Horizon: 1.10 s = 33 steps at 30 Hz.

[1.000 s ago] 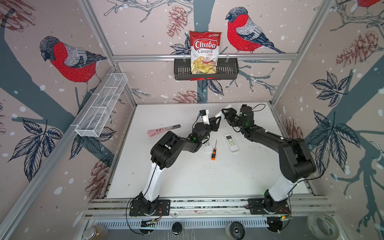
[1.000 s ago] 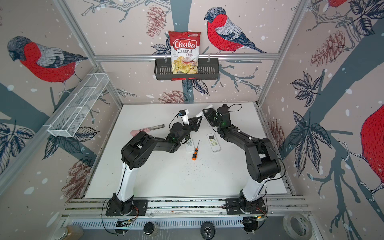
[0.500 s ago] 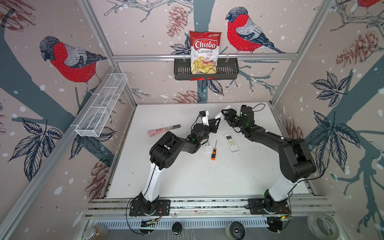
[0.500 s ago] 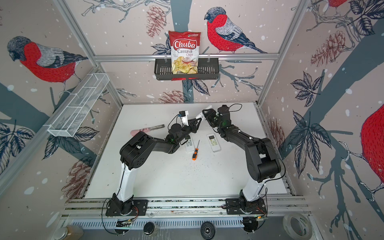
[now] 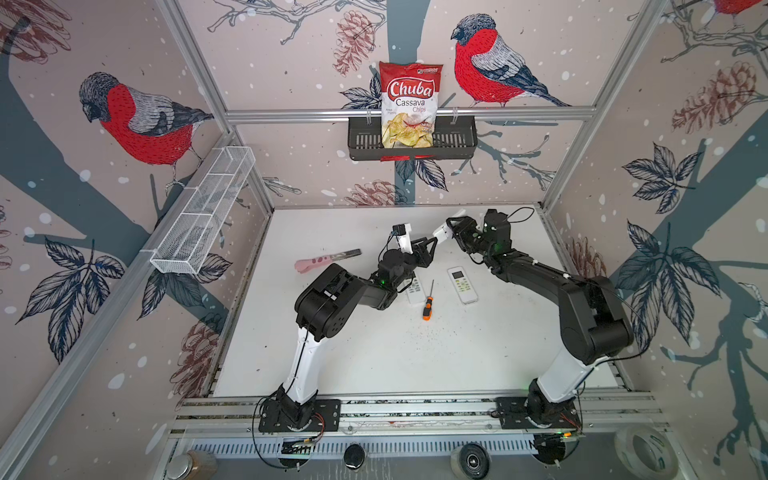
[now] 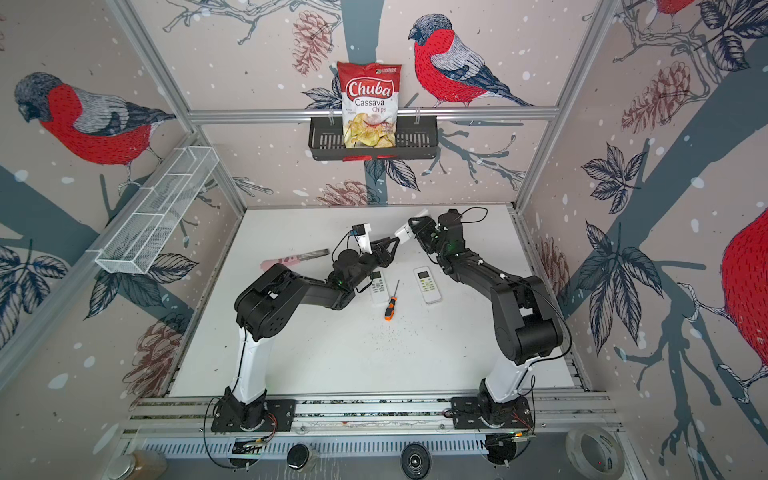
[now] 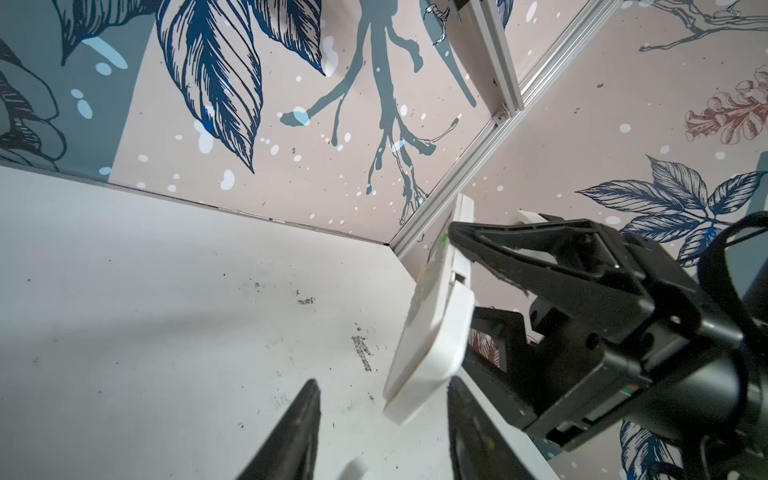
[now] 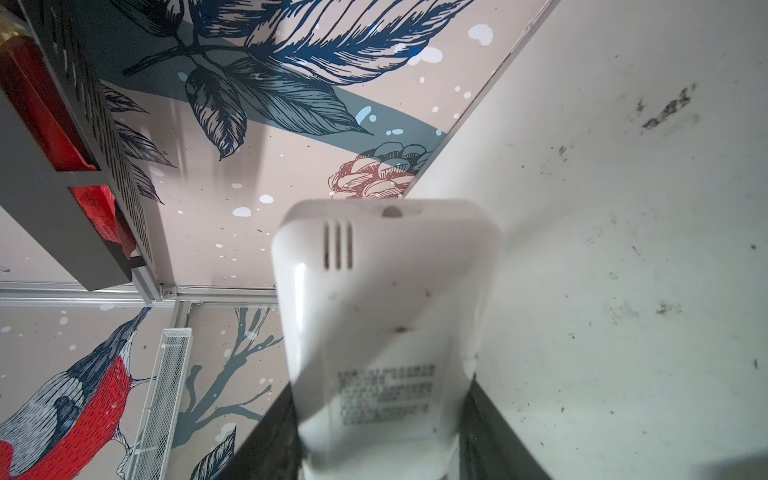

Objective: Unload the batteries from the remote control

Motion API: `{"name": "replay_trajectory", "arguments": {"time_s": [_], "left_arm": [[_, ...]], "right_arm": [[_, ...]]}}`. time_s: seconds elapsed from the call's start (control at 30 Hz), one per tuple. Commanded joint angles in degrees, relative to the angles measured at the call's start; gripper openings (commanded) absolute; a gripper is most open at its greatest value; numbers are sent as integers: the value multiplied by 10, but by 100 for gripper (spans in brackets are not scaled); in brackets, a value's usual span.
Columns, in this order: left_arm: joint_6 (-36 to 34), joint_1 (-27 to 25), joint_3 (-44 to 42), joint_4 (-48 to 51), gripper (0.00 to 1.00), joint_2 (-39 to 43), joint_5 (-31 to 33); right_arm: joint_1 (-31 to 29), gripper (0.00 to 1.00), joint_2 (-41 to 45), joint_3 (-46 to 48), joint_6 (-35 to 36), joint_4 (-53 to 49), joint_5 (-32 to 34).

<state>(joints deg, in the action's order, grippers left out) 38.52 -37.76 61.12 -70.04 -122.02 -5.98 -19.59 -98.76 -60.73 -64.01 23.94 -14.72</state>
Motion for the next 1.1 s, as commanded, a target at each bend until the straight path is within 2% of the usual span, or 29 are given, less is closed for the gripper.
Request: {"name": "replay_trajectory", "arguments": {"time_s": [0.0,0.13,0.23,1.07], "left_arm": [[3,1,-4,-40,46,6,-6],[12,1,-9,-60,38,6,-15],[19,1,-7,-76,36,3,-35],[27,-2,22,-64,33,-15,-54]], "right_arm": [[0,35,-1,0,7,26,5],[0,35,-1,1,7,26,4],[0,35,-1,1,6,25,5],[2,35,-1,4,2,31,3]]}}
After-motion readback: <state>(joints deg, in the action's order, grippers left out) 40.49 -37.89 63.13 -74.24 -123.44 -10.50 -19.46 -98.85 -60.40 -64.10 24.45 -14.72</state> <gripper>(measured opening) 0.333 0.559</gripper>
